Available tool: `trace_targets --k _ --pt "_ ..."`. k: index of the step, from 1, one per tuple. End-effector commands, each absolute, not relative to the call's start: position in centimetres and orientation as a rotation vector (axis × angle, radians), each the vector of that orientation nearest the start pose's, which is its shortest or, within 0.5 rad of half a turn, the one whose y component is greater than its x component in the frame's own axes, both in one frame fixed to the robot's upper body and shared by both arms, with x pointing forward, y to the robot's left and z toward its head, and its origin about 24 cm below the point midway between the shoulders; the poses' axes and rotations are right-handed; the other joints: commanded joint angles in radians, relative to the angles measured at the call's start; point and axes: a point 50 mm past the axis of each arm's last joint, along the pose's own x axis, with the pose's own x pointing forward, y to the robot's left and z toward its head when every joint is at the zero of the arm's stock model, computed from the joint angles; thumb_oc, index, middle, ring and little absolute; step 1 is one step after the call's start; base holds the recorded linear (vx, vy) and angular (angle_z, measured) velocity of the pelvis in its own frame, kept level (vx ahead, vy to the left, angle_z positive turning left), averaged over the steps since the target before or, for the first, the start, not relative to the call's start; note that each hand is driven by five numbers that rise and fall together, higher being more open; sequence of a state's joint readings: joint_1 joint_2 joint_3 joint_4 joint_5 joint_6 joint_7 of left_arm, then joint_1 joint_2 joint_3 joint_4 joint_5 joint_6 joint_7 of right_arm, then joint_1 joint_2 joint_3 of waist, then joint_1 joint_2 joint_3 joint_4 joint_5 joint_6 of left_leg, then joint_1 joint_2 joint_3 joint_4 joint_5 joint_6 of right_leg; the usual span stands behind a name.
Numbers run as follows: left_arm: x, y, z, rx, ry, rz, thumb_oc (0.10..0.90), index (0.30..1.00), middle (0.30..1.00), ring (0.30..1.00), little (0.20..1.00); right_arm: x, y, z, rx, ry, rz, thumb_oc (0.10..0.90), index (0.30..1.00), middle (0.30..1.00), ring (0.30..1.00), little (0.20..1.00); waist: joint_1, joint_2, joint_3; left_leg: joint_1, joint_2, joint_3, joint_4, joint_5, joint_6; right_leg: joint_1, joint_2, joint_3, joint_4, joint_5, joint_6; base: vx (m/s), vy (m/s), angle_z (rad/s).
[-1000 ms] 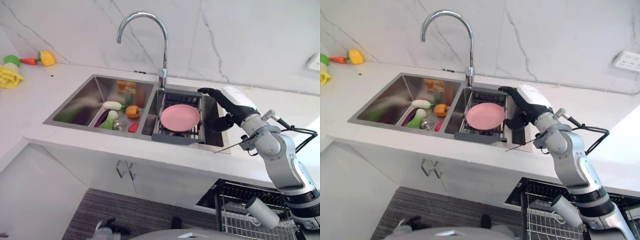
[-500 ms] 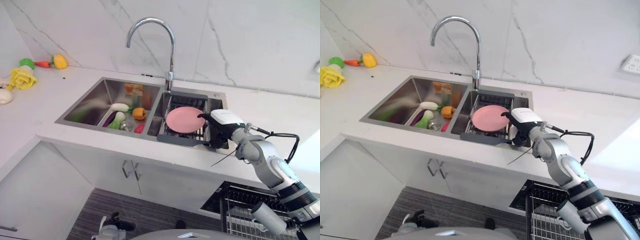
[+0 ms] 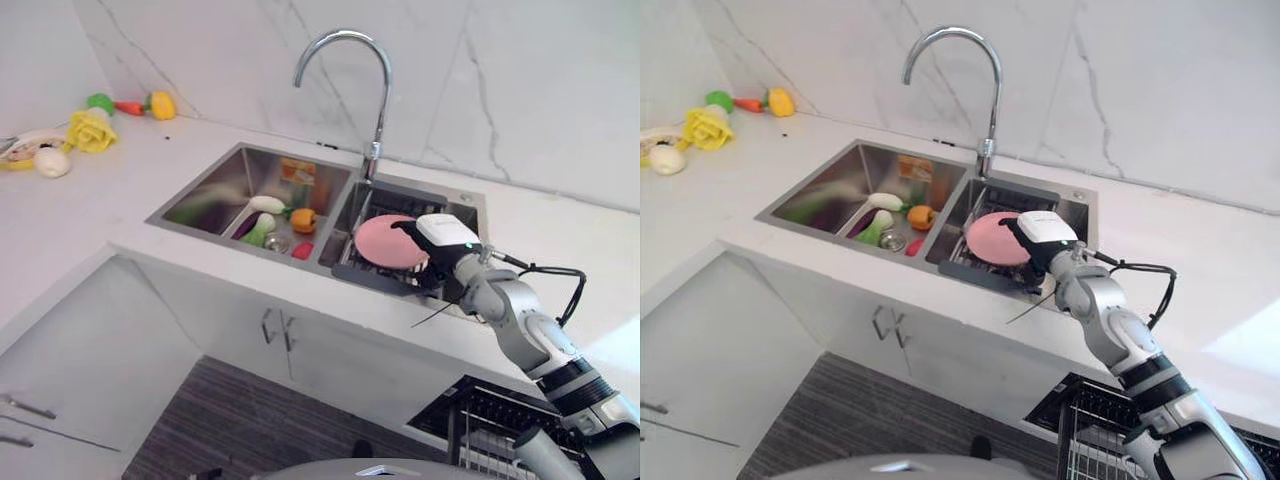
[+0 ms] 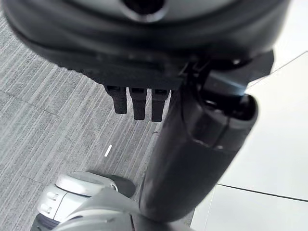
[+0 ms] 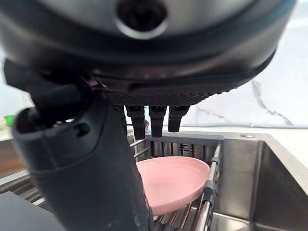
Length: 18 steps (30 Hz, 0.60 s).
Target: Place the dishes in the dishwasher.
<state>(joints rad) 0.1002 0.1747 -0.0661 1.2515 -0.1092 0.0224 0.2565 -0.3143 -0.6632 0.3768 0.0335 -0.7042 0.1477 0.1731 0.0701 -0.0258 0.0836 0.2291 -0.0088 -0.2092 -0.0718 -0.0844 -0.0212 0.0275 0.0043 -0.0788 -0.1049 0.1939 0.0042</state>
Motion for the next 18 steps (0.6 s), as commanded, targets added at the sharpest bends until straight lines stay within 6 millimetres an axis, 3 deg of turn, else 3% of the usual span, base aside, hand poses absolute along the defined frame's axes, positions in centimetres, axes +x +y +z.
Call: trace_targets --k 1,8,9,13,18 --pt "5.3 23.2 -16.8 0.33 1.308 0.306 0.8 0.9 0.9 0.9 0.9 31.9 -17.6 16.6 -1.463 -0.305 0.128 0.8 0.9 0.9 0.9 0.9 0.01 -0.025 -0.034 -0.099 0.023 -0.015 -0.015 0.1 -0.078 0.134 -0.061 -0.001 0.018 -0.189 0.092 0.0 0.0 0.0" --pt "5.5 23.0 -16.8 0.329 1.313 0.307 0.8 0.9 0.9 0.9 0.9 32.1 -17.5 15.3 -1.494 -0.242 0.185 0.8 0.9 0.9 0.9 0.9 0.01 -0.027 -0.035 -0.1 0.021 -0.016 -0.015 0.093 -0.078 0.139 -0.064 -0.009 0.018 -0.195 0.093 0.0 0.0 0.0" --pt "5.7 23.0 -16.8 0.326 1.308 0.31 0.8 0.9 0.9 0.9 0.9 32.1 -17.8 14.1 -1.539 -0.187 0.23 0.8 0.9 0.9 0.9 0.9 0.011 -0.025 -0.036 -0.103 0.019 -0.02 -0.015 0.099 -0.079 0.138 -0.066 -0.016 0.018 -0.194 0.093 0.0 0.0 0.0" --pt "5.8 22.8 -16.9 0.324 1.311 0.306 0.8 0.9 0.9 0.9 0.9 32.2 -17.9 12.6 -1.593 -0.147 0.27 0.8 0.9 0.9 0.9 0.9 0.012 -0.023 -0.038 -0.105 0.019 -0.024 -0.015 0.1 -0.082 0.14 -0.069 -0.025 0.018 -0.198 0.094 0.01 -0.002 0.04" --pt "6.1 22.5 -16.9 0.319 1.287 0.311 0.8 0.9 0.9 0.9 0.9 33.4 -18.3 11.0 -1.614 -0.119 0.2 0.8 0.9 0.9 0.9 0.9 0.022 -0.018 -0.038 -0.11 0.019 -0.03 -0.015 0.101 -0.084 0.142 -0.076 -0.042 0.018 -0.199 0.097 0.0 0.004 0.1"
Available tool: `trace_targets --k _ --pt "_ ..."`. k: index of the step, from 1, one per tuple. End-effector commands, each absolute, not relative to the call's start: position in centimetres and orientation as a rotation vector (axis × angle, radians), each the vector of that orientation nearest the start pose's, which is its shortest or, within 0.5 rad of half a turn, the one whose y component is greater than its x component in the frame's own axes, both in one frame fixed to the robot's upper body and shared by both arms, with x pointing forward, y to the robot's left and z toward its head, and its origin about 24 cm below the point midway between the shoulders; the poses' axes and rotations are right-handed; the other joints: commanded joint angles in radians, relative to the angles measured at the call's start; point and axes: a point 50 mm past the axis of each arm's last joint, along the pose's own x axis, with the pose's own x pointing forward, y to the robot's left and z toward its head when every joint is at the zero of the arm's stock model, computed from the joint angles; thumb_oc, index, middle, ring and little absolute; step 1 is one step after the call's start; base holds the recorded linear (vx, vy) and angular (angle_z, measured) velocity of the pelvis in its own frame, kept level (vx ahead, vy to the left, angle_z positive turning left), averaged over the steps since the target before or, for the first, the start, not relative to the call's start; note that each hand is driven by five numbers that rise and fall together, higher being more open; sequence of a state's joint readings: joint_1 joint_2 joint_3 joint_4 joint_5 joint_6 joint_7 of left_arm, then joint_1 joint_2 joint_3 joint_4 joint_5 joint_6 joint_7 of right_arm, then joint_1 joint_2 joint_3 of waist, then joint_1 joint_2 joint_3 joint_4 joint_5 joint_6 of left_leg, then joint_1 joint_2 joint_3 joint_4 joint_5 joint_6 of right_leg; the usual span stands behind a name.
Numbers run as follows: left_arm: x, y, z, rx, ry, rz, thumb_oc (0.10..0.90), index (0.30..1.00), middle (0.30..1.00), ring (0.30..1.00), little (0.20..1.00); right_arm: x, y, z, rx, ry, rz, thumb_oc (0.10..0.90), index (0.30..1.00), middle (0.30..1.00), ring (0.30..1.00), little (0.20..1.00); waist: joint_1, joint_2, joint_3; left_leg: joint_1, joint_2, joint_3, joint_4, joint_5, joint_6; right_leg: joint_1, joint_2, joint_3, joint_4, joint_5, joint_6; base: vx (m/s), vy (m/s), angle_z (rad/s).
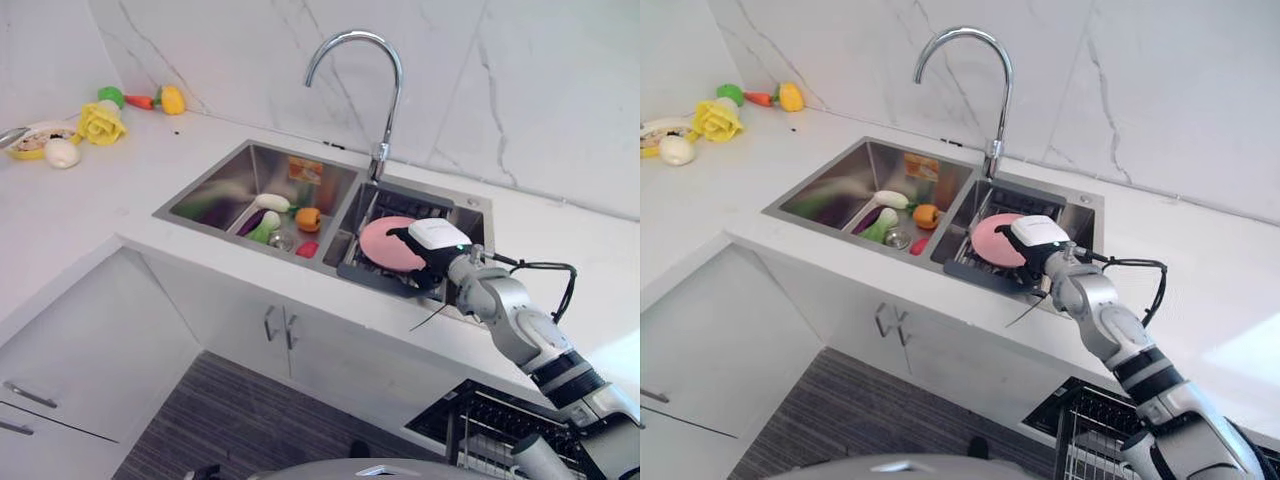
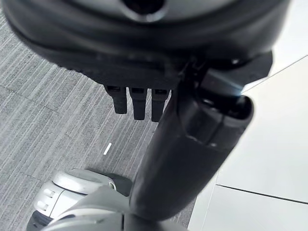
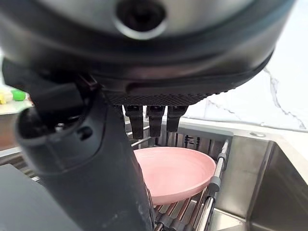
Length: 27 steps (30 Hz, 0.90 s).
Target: Place the dishes in the dishwasher.
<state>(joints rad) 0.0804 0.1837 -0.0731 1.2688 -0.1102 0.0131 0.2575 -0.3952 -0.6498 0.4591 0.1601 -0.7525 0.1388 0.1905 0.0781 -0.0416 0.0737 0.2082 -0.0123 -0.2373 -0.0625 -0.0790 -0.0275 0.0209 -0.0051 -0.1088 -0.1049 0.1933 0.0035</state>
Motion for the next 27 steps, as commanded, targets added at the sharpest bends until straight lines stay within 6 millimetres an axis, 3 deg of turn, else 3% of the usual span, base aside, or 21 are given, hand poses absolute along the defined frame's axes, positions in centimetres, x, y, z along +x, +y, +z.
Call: trace_targets --k 1,10,11,12,16,18,19,21,23,27 --pt "6.2 22.5 -16.8 0.319 1.282 0.311 0.8 0.9 0.9 0.9 0.9 33.8 -18.3 10.6 -1.631 -0.112 0.183 0.8 0.9 0.9 0.9 0.9 0.018 -0.003 -0.028 -0.091 0.022 -0.004 -0.025 0.096 -0.078 0.148 -0.067 -0.015 0.018 -0.197 0.098 0.02 -0.005 0.07" --pt "5.9 22.2 -16.9 0.334 1.289 0.303 0.8 0.9 0.9 0.9 0.9 36.5 -17.6 7.6 -1.778 -0.035 0.12 0.8 0.9 0.9 0.9 0.9 0.063 -0.004 -0.029 -0.095 0.026 -0.026 -0.025 0.095 -0.086 0.154 -0.065 -0.037 0.018 -0.208 0.096 0.0 -0.002 0.1" --pt "5.9 22.2 -16.9 0.337 1.288 0.302 0.8 0.9 0.9 0.9 0.9 36.7 -17.7 7.6 -1.776 -0.047 0.09 0.579 0.568 0.568 0.568 0.568 0.067 -0.005 -0.029 -0.097 0.026 -0.029 -0.025 0.097 -0.089 0.155 -0.065 -0.041 0.018 -0.208 0.096 0.0 0.0 0.0" --pt "5.9 22.1 -16.9 0.348 1.285 0.299 0.8 0.9 0.9 0.9 0.9 37.0 -18.1 8.0 -1.789 -0.103 0.017 0.4 0.3 0.3 0.3 0.3 0.075 -0.005 -0.027 -0.102 0.027 -0.034 -0.025 0.102 -0.091 0.155 -0.065 -0.046 0.018 -0.208 0.096 -0.02 -0.001 0.06" --pt "5.9 22.1 -17.0 0.356 1.282 0.299 0.8 0.9 0.9 0.9 0.9 37.1 -18.6 9.3 -1.78 -0.208 -0.131 0.4 0.3 0.3 0.3 0.3 0.078 -0.002 -0.026 -0.107 0.027 -0.038 -0.025 0.105 -0.095 0.153 -0.064 -0.053 0.018 -0.208 0.097 -0.01 0.0 0.21" --pt "5.8 21.8 -17.0 0.369 1.279 0.294 0.8 0.9 0.9 0.9 0.9 36.8 -19.6 10.9 -1.764 -0.362 -0.338 0.4 0.3 0.3 0.3 0.3 0.081 0.003 -0.025 -0.112 0.029 -0.049 -0.025 0.111 -0.098 0.152 -0.063 -0.061 0.018 -0.208 0.097 -0.03 -0.001 0.04" --pt "5.8 21.8 -17.0 0.369 1.279 0.294 0.8 0.9 0.9 0.9 0.9 36.8 -19.6 10.9 -1.764 -0.362 -0.338 0.4 0.3 0.3 0.3 0.3 0.081 0.003 -0.025 -0.112 0.029 -0.049 -0.025 0.111 -0.098 0.152 -0.063 -0.061 0.018 -0.208 0.097 -0.04 0.0 0.07" --pt "6.5 21.5 -17.0 0.358 1.269 0.301 0.8 0.9 0.9 0.9 0.9 36.4 -20.0 13.1 -1.686 -0.504 -0.476 0.4 0.3 0.3 0.3 0.3 0.074 0.014 -0.027 -0.113 0.03 -0.053 -0.025 0.113 -0.098 0.152 -0.062 -0.066 0.018 -0.209 0.098 -0.03 0.006 0.14" --pt "6.4 21.4 -17.0 0.359 1.27 0.3 0.8 0.9 0.9 0.9 0.9 36.4 -20.1 13.1 -1.686 -0.503 -0.476 0.4 0.3 0.3 0.3 0.3 0.075 0.014 -0.028 -0.114 0.03 -0.054 -0.025 0.113 -0.098 0.152 -0.062 -0.067 0.018 -0.209 0.098 -0.01 0.006 0.12" --pt "6.1 21.3 -17.0 0.36 1.269 0.304 0.8 0.9 0.9 0.9 0.9 35.5 -21.3 16.2 -1.577 -0.64 -0.589 0.4 0.3 0.3 0.3 0.3 0.065 0.021 -0.03 -0.113 0.032 -0.059 -0.025 0.116 -0.098 0.156 -0.062 -0.07 0.018 -0.214 0.097 0.0 0.002 0.02"
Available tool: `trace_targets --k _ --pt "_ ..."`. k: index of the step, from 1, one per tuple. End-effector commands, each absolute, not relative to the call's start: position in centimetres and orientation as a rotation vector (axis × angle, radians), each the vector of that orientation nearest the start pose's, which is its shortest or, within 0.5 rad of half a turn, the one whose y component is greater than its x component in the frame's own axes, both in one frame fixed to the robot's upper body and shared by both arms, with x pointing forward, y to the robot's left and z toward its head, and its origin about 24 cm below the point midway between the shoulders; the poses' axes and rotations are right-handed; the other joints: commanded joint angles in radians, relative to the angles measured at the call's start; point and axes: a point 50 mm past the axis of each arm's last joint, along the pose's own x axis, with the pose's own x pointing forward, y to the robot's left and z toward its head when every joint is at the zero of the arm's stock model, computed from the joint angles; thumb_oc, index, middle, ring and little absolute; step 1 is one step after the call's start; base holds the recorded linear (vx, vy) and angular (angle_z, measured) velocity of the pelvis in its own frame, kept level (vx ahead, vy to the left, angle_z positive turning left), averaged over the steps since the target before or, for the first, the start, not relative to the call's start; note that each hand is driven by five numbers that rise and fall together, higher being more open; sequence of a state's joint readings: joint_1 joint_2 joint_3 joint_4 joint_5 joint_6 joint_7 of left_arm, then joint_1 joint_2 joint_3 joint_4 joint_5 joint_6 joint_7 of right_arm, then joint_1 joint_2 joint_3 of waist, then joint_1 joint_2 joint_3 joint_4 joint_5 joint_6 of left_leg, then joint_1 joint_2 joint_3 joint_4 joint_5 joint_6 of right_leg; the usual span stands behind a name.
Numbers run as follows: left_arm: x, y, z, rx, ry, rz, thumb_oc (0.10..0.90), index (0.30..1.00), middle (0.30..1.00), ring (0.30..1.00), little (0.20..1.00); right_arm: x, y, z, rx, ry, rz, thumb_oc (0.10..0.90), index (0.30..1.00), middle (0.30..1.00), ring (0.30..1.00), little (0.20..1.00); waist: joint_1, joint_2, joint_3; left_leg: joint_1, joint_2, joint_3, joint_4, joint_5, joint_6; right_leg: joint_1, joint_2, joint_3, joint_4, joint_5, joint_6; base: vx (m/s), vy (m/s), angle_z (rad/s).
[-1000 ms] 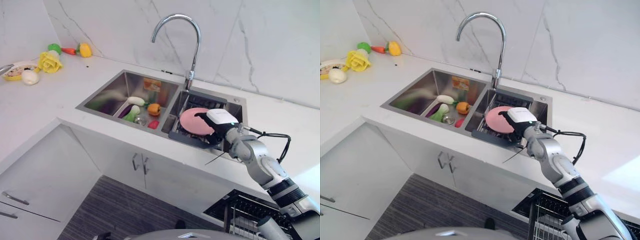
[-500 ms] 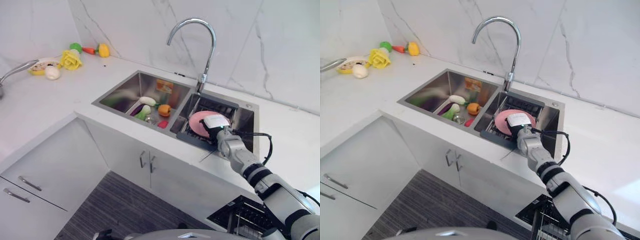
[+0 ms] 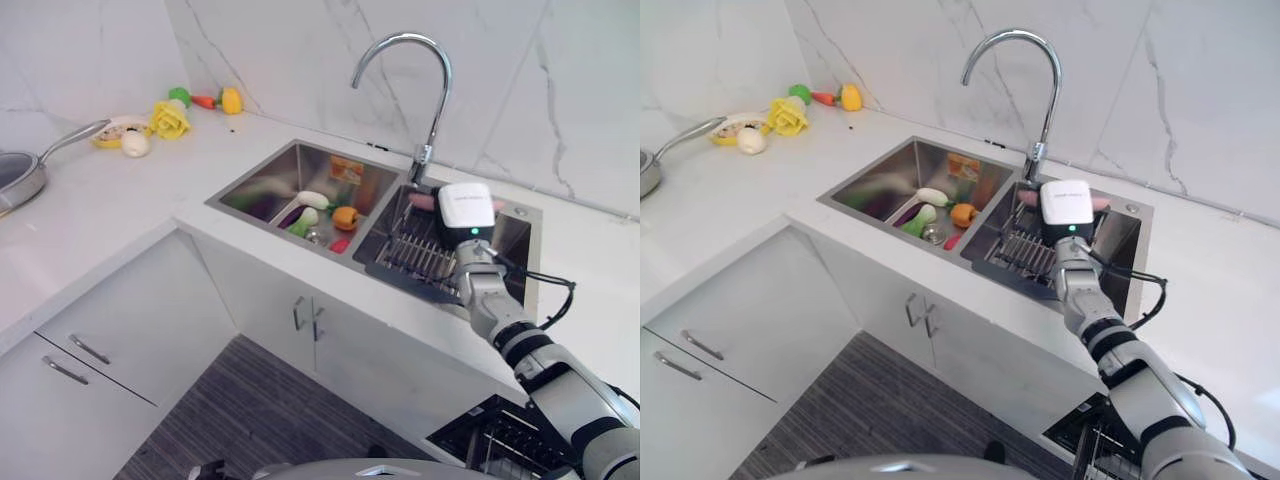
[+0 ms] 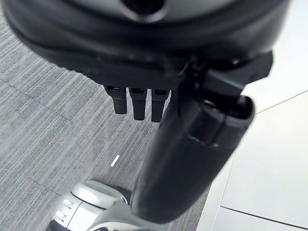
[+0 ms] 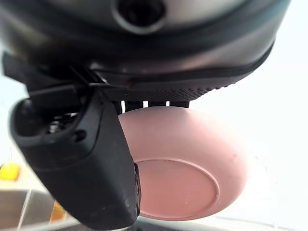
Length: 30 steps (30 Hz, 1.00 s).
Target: Place the dishes in the dishwasher.
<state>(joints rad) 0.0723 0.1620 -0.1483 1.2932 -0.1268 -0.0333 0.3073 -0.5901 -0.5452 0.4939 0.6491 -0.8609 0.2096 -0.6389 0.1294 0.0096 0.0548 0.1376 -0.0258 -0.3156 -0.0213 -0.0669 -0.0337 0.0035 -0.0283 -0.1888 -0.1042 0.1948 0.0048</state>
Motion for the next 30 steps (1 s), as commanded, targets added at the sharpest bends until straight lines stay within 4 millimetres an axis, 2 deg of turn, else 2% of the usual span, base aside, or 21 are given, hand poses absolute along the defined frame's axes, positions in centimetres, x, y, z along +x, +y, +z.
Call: trace_targets --k 1,2,4,5,7,8,9,10,11,12,15,16,18,19,20,21,22,23,24,26,30 --pt "6.1 21.4 -17.0 0.359 1.267 0.308 0.8 0.9 0.9 0.9 0.9 35.2 -21.5 16.9 -1.55 -0.663 -0.606 0.4 0.3 0.3 0.3 0.3 0.01 -0.03 -0.011 -0.042 0.045 0.018 -0.066 0.105 -0.092 0.173 -0.038 0.01 0.017 -0.216 0.095 0.0 0.0 0.0" --pt "6.1 21.4 -17.0 0.359 1.267 0.308 0.8 0.9 0.9 0.9 0.9 35.2 -21.5 16.9 -1.55 -0.663 -0.606 0.4 0.3 0.3 0.3 0.3 0.01 -0.03 -0.011 -0.042 0.045 0.018 -0.066 0.105 -0.092 0.173 -0.038 0.01 0.017 -0.216 0.095 0.0 0.0 0.0" --pt "6.1 21.5 -17.0 0.352 1.267 0.318 0.8 0.9 0.9 0.9 0.9 34.1 -22.5 19.1 -1.5 -0.724 -0.663 0.4 0.3 0.3 0.3 0.3 -0.009 -0.029 -0.01 -0.043 0.043 0.015 -0.066 0.106 -0.089 0.169 -0.036 0.02 0.017 -0.216 0.094 0.0 0.0 0.0" --pt "6.1 21.5 -17.0 0.352 1.267 0.318 0.8 0.9 0.9 0.9 0.9 34.1 -22.5 19.1 -1.5 -0.724 -0.663 0.4 0.3 0.3 0.3 0.3 -0.009 -0.029 -0.01 -0.043 0.043 0.015 -0.066 0.106 -0.089 0.169 -0.036 0.02 0.017 -0.216 0.094 -0.05 0.03 0.05" --pt "5.8 21.6 -17.0 0.347 1.281 0.317 0.8 0.9 0.9 0.9 0.9 32.0 -23.0 22.0 -1.473 -0.823 -0.7 0.4 0.3 0.3 0.3 0.3 -0.038 -0.027 -0.007 -0.04 0.041 0.024 -0.066 0.102 -0.083 0.164 -0.035 0.045 0.017 -0.214 0.095 0.0 0.0 0.0" --pt "5.8 21.6 -17.0 0.347 1.281 0.317 0.8 0.9 0.9 0.9 0.9 32.0 -23.0 22.0 -1.473 -0.823 -0.7 0.4 0.3 0.3 0.3 0.3 -0.038 -0.027 -0.007 -0.04 0.041 0.024 -0.066 0.102 -0.083 0.164 -0.035 0.045 0.017 -0.214 0.095 -0.01 0.03 -0.06" --pt "5.5 21.4 -17.1 0.352 1.295 0.295 0.8 0.9 0.9 0.9 0.9 30.0 -23.8 23.4 -1.475 -0.87 -0.732 0.4 0.3 0.3 0.3 0.3 -0.058 -0.026 -0.005 -0.035 0.043 0.043 -0.066 0.097 -0.079 0.161 -0.038 0.062 0.017 -0.21 0.096 -0.01 0.023 -0.04" --pt "5.5 21.4 -17.1 0.352 1.295 0.295 0.8 0.9 0.9 0.9 0.9 30.0 -23.8 23.4 -1.475 -0.87 -0.732 0.4 0.3 0.3 0.3 0.3 -0.058 -0.026 -0.005 -0.035 0.043 0.043 -0.066 0.097 -0.079 0.161 -0.038 0.062 0.017 -0.21 0.096 0.0 0.038 -0.13" --pt "5.4 21.3 -17.2 0.358 1.303 0.281 0.8 0.9 0.9 0.9 0.9 28.9 -24.2 24.2 -1.477 -0.901 -0.761 0.4 0.3 0.3 0.3 0.3 -0.071 -0.025 -0.005 -0.031 0.043 0.058 -0.066 0.093 -0.076 0.159 -0.04 0.076 0.017 -0.206 0.098 -0.02 0.06 -0.23" --pt "5.1 21.2 -17.3 0.376 1.325 0.237 0.8 0.9 0.9 0.9 0.9 26.4 -25.0 25.6 -1.496 -0.95 -0.793 0.4 0.3 0.3 0.3 0.3 -0.122 -0.023 -0.003 -0.025 0.039 0.111 -0.066 0.083 -0.061 0.133 -0.046 0.134 0.017 -0.181 0.111 -0.02 0.06 -0.23" --pt "5.0 21.2 -17.3 0.379 1.325 0.234 0.8 0.9 0.9 0.9 0.9 26.2 -25.1 25.5 -1.498 -0.945 -0.794 0.4 0.3 0.3 0.3 0.3 -0.111 -0.023 -0.004 -0.023 0.04 0.118 -0.066 0.081 -0.06 0.132 -0.045 0.141 0.017 -0.179 0.112 -0.02 0.033 -0.59" --pt "5.1 21.1 -17.3 0.405 1.33 0.198 0.8 0.9 0.9 0.9 0.9 24.9 -25.2 26.1 -1.507 -0.966 -0.81 0.4 0.3 0.3 0.3 0.3 -0.155 -0.02 0.005 -0.019 0.035 0.17 -0.066 0.072 -0.049 0.104 -0.05 0.2 0.017 -0.154 0.124 -0.06 0.093 -1.48" --pt "4.6 20.6 -17.4 0.462 1.336 0.099 0.8 0.9 0.9 0.9 0.9 23.5 -25.1 26.3 -1.552 -0.969 -0.783 0.4 0.3 0.3 0.3 0.3 -0.188 -0.016 0.017 -0.009 0.028 0.273 -0.066 0.044 -0.034 0.048 -0.055 0.309 0.017 -0.119 0.155 -0.1 0.151 -1.76" --pt "4.3 20.4 -17.5 0.488 1.33 0.07 0.8 0.9 0.9 0.9 0.9 22.3 -25.1 26.5 -1.575 -0.978 -0.772 0.4 0.3 0.3 0.3 0.3 -0.219 -0.015 0.028 0.0 0.018 0.353 -0.066 0.014 -0.014 0.005 -0.053 0.395 0.017 -0.097 0.186 -0.09 0.164 -1.98" --pt "4.4 20.6 -17.4 0.486 1.324 0.081 0.8 0.9 0.9 0.9 0.9 22.1 -25.0 26.5 -1.56 -0.984 -0.77 0.4 0.3 0.3 0.3 0.3 -0.235 -0.015 0.032 0.0 0.014 0.386 -0.066 0.009 -0.009 -0.016 -0.051 0.427 0.017 -0.085 0.197 -0.06 0.13 -2.59" --pt "4.4 20.6 -17.4 0.487 1.324 0.08 0.8 0.9 0.9 0.9 0.9 22.1 -25.0 26.5 -1.56 -0.983 -0.77 0.4 0.3 0.3 0.3 0.3 -0.23 -0.015 0.031 0.0 0.014 0.39 -0.066 0.008 -0.009 -0.018 -0.05 0.431 0.017 -0.085 0.197 -0.04 0.12 -2.01" --pt "4.8 20.7 -17.3 0.483 1.295 0.107 0.8 0.9 0.9 0.9 0.9 21.7 -24.9 26.4 -1.555 -0.985 -0.759 0.4 0.3 0.3 0.3 0.3 -0.265 -0.014 0.039 0.007 0.005 0.439 -0.066 -0.011 0.006 -0.05 -0.046 0.49 0.02 -0.074 0.219 -0.04 0.074 -1.56" --pt "4.8 20.7 -17.3 0.484 1.294 0.108 0.8 0.9 0.9 0.9 0.9 21.6 -24.8 26.4 -1.555 -0.985 -0.759 0.4 0.3 0.3 0.3 0.3 -0.259 -0.017 0.038 0.003 0.004 0.446 -0.066 -0.004 0.004 -0.056 -0.046 0.498 0.018 -0.065 0.219 -0.08 0.155 -1.43" --pt "5.5 20.7 -17.2 0.477 1.259 0.124 0.8 0.9 0.9 0.9 0.9 21.2 -24.6 26.0 -1.546 -0.966 -0.728 0.4 0.3 0.3 0.3 0.3 -0.285 -0.018 0.048 0.005 -0.007 0.495 -0.066 -0.02 0.016 -0.095 -0.043 0.552 0.022 -0.052 0.243 -0.1 0.102 -1.42" --pt "5.9 20.8 -17.1 0.479 1.244 0.129 0.8 0.9 0.9 0.9 0.9 21.2 -24.4 25.7 -1.531 -0.954 -0.712 0.4 0.3 0.3 0.3 0.3 -0.291 -0.018 0.054 0.003 -0.011 0.513 -0.066 -0.021 0.019 -0.109 -0.042 0.566 0.022 -0.046 0.252 -0.08 0.085 -1.0" --pt "7.5 20.9 -16.7 0.494 1.184 0.134 0.8 0.9 0.9 0.9 0.9 22.1 -24.0 23.3 -1.526 -0.844 -0.563 0.4 0.3 0.3 0.3 0.3 -0.3 -0.024 0.084 -0.022 -0.028 0.566 -0.066 -0.014 0.023 -0.177 -0.051 0.591 0.025 -0.005 0.257 -0.13 0.048 -0.78"
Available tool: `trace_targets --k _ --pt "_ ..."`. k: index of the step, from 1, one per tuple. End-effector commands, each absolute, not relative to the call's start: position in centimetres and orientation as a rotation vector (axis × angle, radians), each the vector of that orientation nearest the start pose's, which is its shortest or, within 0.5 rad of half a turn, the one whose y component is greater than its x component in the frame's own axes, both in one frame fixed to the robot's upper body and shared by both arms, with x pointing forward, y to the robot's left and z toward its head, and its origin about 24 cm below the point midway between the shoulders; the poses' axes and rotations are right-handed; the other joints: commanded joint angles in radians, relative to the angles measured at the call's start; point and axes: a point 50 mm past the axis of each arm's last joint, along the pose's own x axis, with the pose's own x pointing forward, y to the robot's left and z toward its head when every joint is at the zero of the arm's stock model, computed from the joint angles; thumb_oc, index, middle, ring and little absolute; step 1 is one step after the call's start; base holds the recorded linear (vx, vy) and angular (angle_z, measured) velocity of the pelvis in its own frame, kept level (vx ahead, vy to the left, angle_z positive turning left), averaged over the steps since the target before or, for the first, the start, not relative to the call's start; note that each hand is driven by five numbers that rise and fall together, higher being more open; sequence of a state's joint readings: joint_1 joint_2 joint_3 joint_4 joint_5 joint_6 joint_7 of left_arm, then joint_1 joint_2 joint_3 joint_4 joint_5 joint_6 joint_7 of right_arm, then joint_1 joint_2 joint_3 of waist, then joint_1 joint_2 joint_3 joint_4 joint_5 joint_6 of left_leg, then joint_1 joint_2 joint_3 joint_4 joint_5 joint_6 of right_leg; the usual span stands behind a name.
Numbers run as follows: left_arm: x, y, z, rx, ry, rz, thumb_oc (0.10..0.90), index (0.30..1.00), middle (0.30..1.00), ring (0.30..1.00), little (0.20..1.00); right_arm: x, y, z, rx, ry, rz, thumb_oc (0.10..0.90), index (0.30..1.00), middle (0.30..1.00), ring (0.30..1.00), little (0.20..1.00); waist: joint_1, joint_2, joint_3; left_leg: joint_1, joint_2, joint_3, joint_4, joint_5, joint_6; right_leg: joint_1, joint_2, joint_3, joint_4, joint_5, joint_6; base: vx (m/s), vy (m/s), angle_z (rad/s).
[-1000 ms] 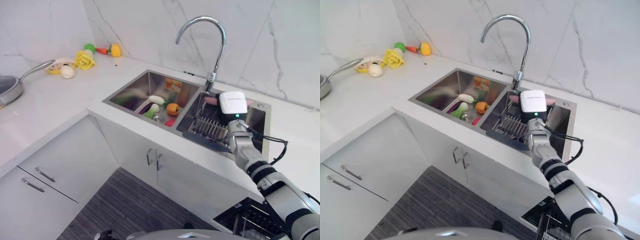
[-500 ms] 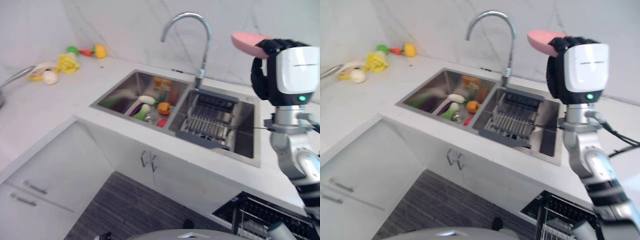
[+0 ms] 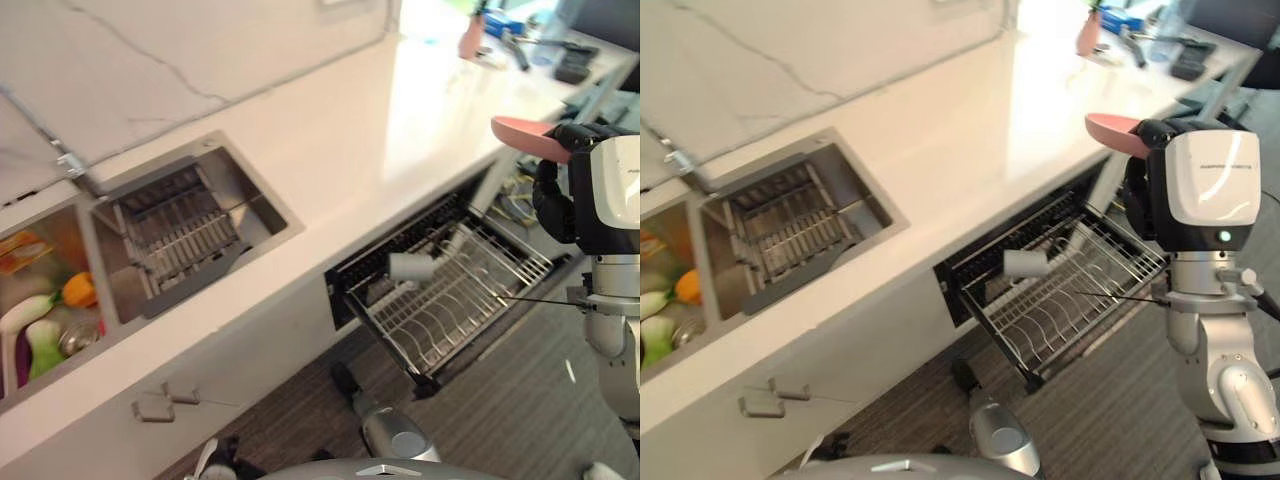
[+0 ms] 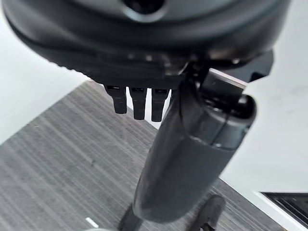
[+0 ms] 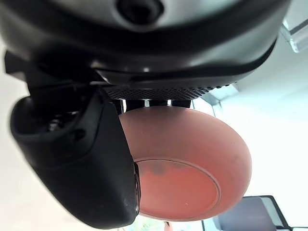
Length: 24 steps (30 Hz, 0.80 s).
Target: Place the dishes in the dishwasher.
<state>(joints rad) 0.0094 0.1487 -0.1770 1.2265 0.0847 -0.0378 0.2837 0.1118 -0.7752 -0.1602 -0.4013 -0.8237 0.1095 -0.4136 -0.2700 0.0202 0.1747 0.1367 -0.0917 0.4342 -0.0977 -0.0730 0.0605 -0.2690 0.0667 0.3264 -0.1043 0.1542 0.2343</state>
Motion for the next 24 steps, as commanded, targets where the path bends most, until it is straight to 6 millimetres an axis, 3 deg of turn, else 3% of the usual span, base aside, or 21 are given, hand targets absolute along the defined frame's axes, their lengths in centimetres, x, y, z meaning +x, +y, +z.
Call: trace_targets --k 1,4,9,14,15,19,24 --pt "7.9 20.9 -16.6 0.48 1.175 0.15 0.8 0.9 0.9 0.9 0.9 22.7 -23.9 22.0 -1.516 -0.795 -0.504 0.4 0.3 0.3 0.3 0.3 0.104 -0.037 -0.02 -0.027 0.031 -0.177 0.01 -0.01 -0.068 0.077 -0.151 0.072 0.025 0.046 0.027 -0.08 0.059 -0.85" --pt "8.2 20.7 -16.6 0.467 1.169 0.143 0.8 0.9 0.9 0.9 0.9 23.6 -24.0 21.0 -1.517 -0.745 -0.459 0.4 0.3 0.3 0.3 0.3 0.111 -0.039 -0.004 -0.033 0.022 -0.177 0.01 -0.01 -0.066 0.063 -0.163 0.063 0.026 0.058 0.027 -0.07 0.04 -0.31" --pt "9.9 20.3 -16.3 0.451 1.113 0.12 0.8 0.9 0.9 0.9 0.9 26.6 -24.2 18.9 -1.58 -0.626 -0.383 0.4 0.3 0.3 0.3 0.3 0.158 -0.032 0.07 -0.076 -0.013 -0.215 0.01 0.005 -0.065 0.024 -0.215 0.013 0.032 0.084 0.027 -0.14 0.034 -0.06" --pt "11.8 19.7 -15.8 0.463 1.051 0.088 0.8 0.9 0.9 0.9 0.9 29.5 -25.4 15.8 -1.619 -0.44 -0.282 0.4 0.3 0.3 0.3 0.3 0.208 0.014 0.144 -0.12 -0.046 -0.287 0.01 0.028 -0.068 0.023 -0.288 -0.078 0.038 0.1 0.027 -0.12 0.027 0.36" --pt "11.8 19.7 -15.8 0.463 1.051 0.088 0.8 0.9 0.9 0.9 0.9 29.5 -25.4 15.8 -1.619 -0.44 -0.282 0.4 0.3 0.3 0.3 0.3 0.208 0.014 0.144 -0.12 -0.046 -0.287 0.01 0.028 -0.068 0.023 -0.288 -0.078 0.038 0.1 0.027 -0.03 -0.011 0.38" --pt "11.4 20.1 -16.0 0.466 1.079 0.107 0.8 0.9 0.9 0.9 0.9 30.6 -24.8 12.5 -1.613 -0.285 -0.155 0.4 0.3 0.3 0.3 0.3 0.226 0.034 0.156 -0.14 -0.056 -0.329 0.01 0.038 -0.076 0.042 -0.336 -0.161 0.036 0.106 0.027 -0.03 -0.01 1.01" --pt "10.8 19.7 -16.2 0.477 1.099 0.08 0.8 0.9 0.9 0.9 0.9 30.7 -23.4 10.9 -1.614 -0.291 -0.055 0.4 0.3 0.3 0.3 0.3 0.233 0.035 0.143 -0.144 -0.059 -0.35 0.01 0.04 -0.083 0.057 -0.358 -0.206 0.032 0.111 0.027 0.01 0.011 0.49"
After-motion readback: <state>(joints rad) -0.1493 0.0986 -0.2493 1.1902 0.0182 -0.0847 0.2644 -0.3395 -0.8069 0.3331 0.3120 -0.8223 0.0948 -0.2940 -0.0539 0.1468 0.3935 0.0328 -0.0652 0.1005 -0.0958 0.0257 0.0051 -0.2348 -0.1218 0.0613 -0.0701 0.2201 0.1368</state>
